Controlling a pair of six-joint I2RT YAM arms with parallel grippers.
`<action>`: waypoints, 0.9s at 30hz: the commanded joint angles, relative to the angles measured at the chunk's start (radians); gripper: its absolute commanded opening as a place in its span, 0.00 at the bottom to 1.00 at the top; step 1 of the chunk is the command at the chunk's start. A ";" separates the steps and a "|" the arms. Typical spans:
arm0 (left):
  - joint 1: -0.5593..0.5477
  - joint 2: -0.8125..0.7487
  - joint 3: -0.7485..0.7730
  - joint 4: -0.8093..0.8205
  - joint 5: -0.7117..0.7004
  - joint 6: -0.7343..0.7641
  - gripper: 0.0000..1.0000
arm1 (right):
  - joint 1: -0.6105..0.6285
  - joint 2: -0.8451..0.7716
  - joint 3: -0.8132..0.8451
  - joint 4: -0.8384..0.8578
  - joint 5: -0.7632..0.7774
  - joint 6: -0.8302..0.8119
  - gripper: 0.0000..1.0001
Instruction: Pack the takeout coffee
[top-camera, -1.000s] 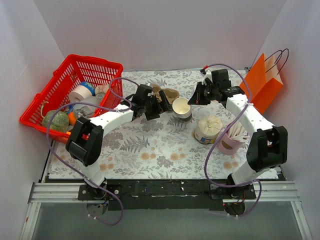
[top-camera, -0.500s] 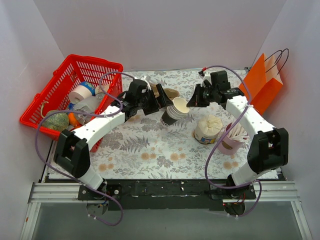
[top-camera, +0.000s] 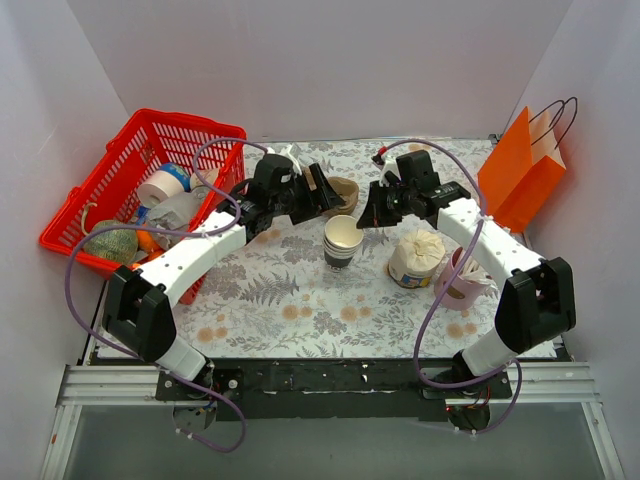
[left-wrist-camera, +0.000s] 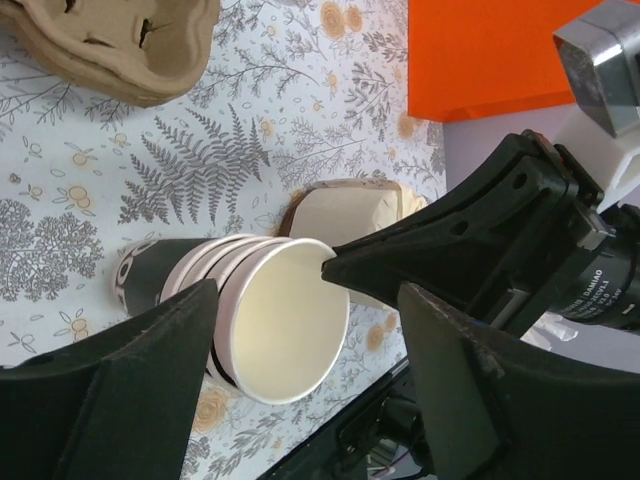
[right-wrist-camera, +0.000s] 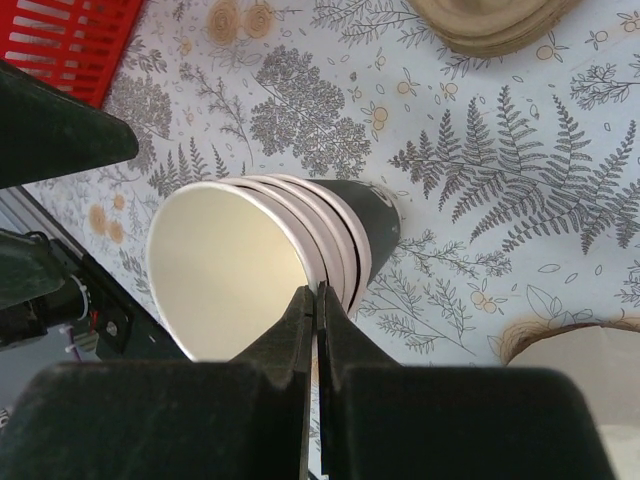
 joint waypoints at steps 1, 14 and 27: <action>-0.024 -0.021 -0.003 -0.061 -0.088 0.030 0.62 | 0.020 -0.043 -0.005 0.021 0.036 0.018 0.01; -0.076 0.038 0.068 -0.231 -0.169 0.102 0.38 | 0.054 -0.045 -0.001 0.015 0.062 0.016 0.01; -0.095 0.085 0.124 -0.307 -0.202 0.147 0.08 | 0.063 -0.063 -0.011 0.030 -0.020 0.018 0.01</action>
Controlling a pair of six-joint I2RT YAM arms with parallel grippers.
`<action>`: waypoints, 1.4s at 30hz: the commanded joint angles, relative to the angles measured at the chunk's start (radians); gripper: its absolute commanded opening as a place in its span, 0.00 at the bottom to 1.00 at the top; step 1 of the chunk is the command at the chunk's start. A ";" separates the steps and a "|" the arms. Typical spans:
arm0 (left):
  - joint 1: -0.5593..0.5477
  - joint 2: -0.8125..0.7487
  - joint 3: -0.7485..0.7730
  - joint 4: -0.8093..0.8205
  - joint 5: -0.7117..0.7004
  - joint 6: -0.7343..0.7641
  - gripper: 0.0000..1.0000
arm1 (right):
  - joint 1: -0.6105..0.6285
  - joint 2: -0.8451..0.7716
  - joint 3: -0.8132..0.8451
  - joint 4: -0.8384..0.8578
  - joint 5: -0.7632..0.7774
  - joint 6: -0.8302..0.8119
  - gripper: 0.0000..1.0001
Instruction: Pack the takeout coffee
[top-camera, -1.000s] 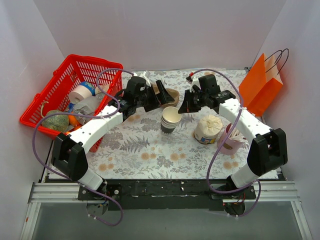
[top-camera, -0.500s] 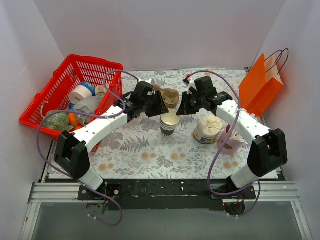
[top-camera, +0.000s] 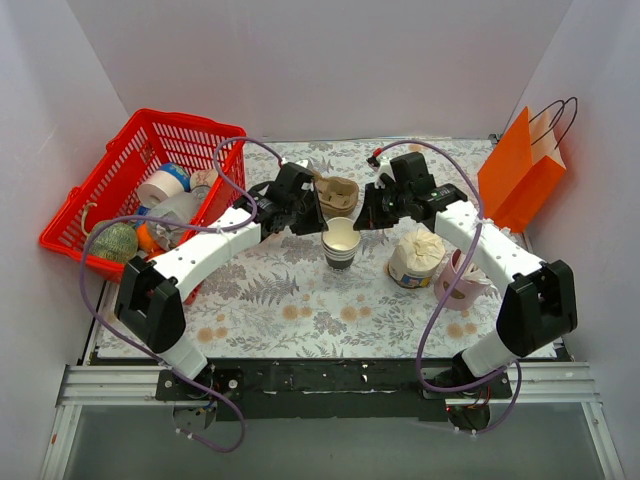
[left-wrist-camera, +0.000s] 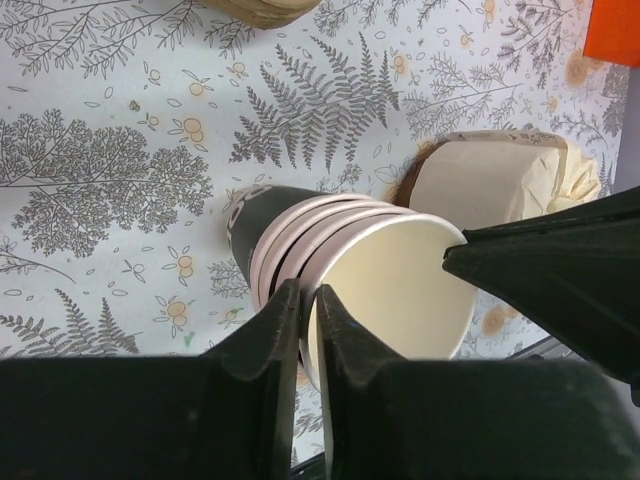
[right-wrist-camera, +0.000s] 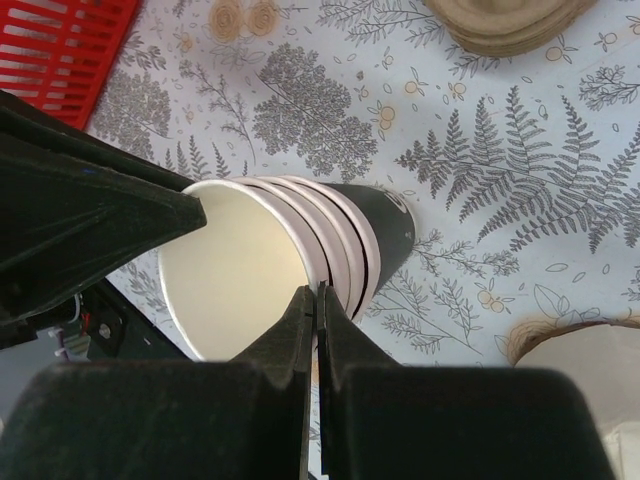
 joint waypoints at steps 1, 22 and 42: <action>-0.014 0.013 0.046 -0.030 -0.012 0.028 0.03 | 0.009 -0.051 -0.008 0.038 -0.098 0.007 0.01; -0.014 -0.096 -0.078 0.025 -0.094 -0.064 0.00 | -0.086 -0.315 -0.207 0.017 0.086 0.062 0.77; -0.014 -0.161 -0.150 0.096 -0.084 -0.116 0.00 | -0.129 -0.129 -0.221 0.189 -0.211 0.148 0.73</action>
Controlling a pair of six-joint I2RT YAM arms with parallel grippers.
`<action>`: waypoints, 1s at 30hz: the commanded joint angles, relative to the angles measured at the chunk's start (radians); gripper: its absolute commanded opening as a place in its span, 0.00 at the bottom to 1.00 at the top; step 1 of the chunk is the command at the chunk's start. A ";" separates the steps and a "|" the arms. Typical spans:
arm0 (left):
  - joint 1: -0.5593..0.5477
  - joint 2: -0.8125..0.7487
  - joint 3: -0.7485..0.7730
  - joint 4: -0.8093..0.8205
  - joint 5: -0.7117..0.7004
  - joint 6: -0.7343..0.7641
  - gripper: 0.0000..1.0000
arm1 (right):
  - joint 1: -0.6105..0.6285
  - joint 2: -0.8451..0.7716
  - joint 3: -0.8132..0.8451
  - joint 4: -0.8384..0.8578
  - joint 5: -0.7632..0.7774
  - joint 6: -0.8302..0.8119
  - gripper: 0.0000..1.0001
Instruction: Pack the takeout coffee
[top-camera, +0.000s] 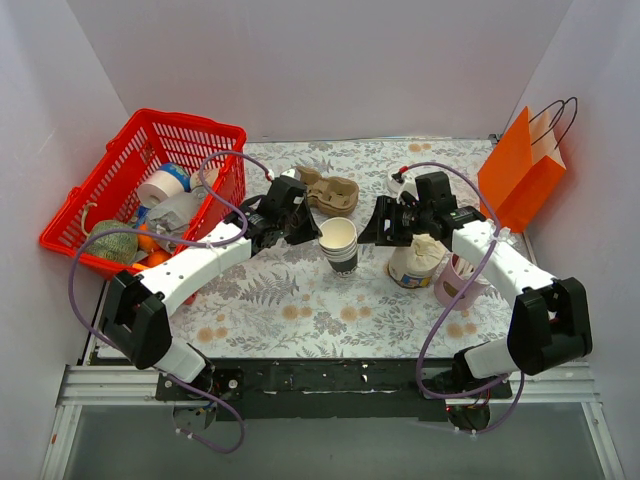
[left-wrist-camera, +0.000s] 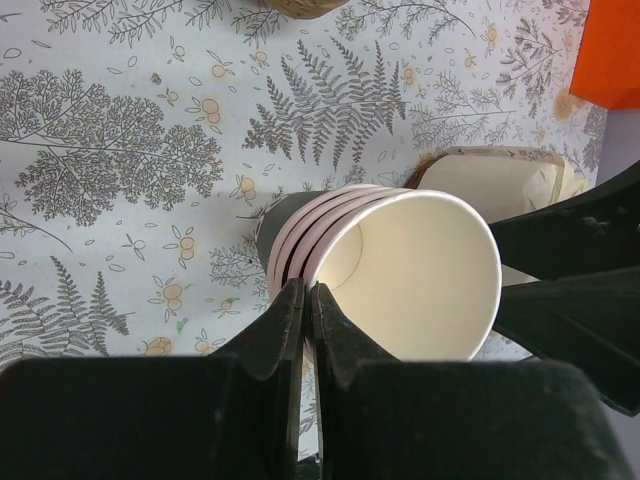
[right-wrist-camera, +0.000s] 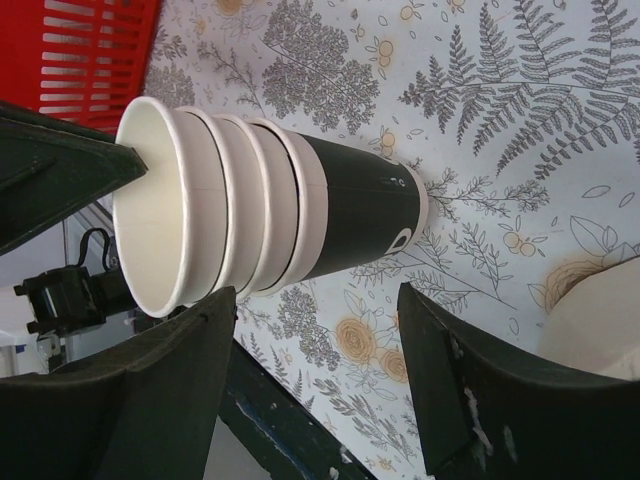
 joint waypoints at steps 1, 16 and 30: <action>0.000 -0.049 -0.007 0.029 -0.010 -0.010 0.00 | -0.001 -0.010 0.032 0.070 -0.049 0.033 0.73; 0.000 -0.035 -0.010 0.034 0.003 0.010 0.00 | -0.001 0.007 0.049 0.062 -0.047 0.034 0.73; 0.000 -0.058 -0.025 0.101 0.113 0.006 0.00 | -0.001 0.032 0.040 0.076 -0.014 0.060 0.70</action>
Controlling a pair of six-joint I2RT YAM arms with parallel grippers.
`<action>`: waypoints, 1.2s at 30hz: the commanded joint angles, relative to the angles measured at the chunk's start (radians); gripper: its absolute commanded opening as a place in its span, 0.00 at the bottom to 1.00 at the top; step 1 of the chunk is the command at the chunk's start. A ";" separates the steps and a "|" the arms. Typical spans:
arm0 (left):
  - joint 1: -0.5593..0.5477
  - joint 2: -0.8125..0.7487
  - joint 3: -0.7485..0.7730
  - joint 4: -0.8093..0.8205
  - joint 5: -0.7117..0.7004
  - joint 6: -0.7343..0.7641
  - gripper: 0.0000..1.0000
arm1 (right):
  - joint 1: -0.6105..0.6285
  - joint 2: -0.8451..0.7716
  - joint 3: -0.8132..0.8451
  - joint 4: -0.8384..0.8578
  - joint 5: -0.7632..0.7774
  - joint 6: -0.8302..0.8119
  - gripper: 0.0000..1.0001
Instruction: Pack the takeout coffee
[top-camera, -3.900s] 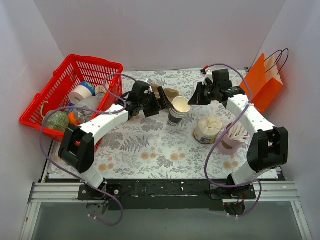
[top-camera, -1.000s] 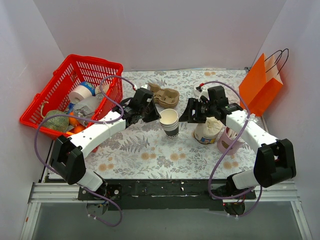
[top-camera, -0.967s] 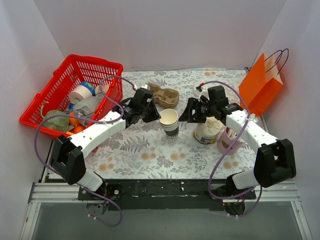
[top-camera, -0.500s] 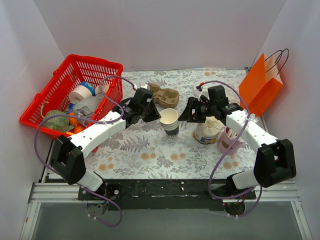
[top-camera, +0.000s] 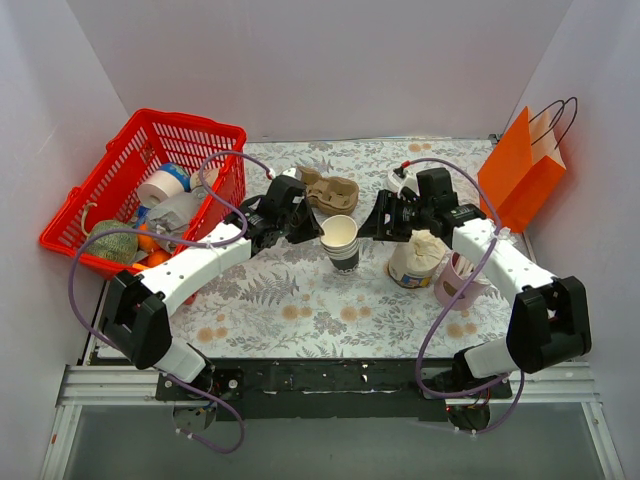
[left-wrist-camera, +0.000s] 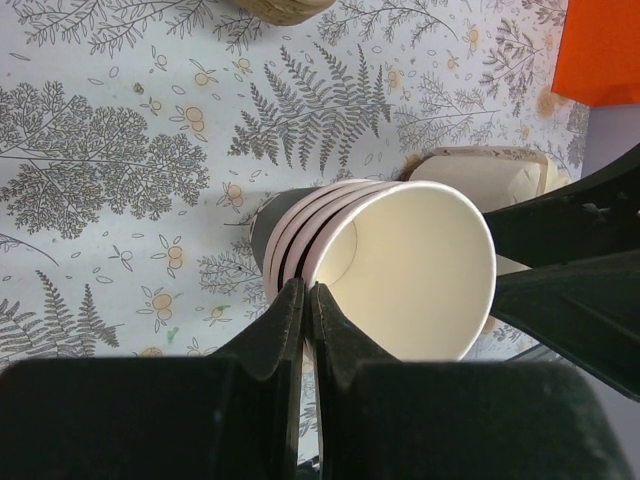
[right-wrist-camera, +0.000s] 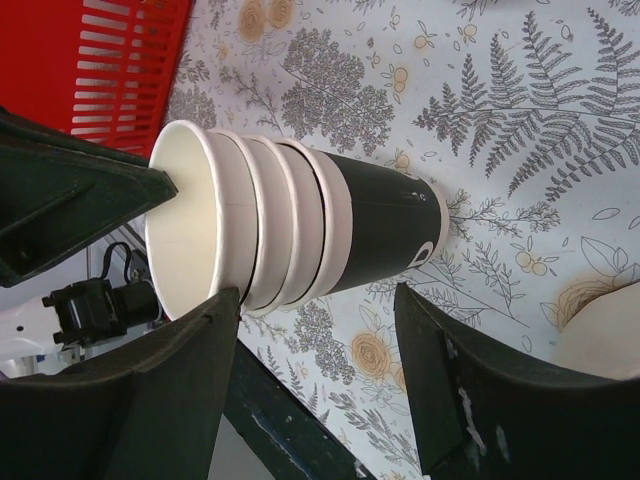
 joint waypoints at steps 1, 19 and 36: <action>-0.003 -0.067 -0.021 0.079 0.097 -0.006 0.00 | 0.001 0.026 0.016 0.029 0.018 0.011 0.70; -0.003 -0.158 -0.093 0.217 0.201 -0.065 0.00 | 0.006 0.052 -0.074 0.076 0.075 0.011 0.65; -0.003 -0.325 0.091 0.035 -0.070 0.050 0.00 | 0.020 -0.016 0.127 -0.078 0.185 -0.104 0.68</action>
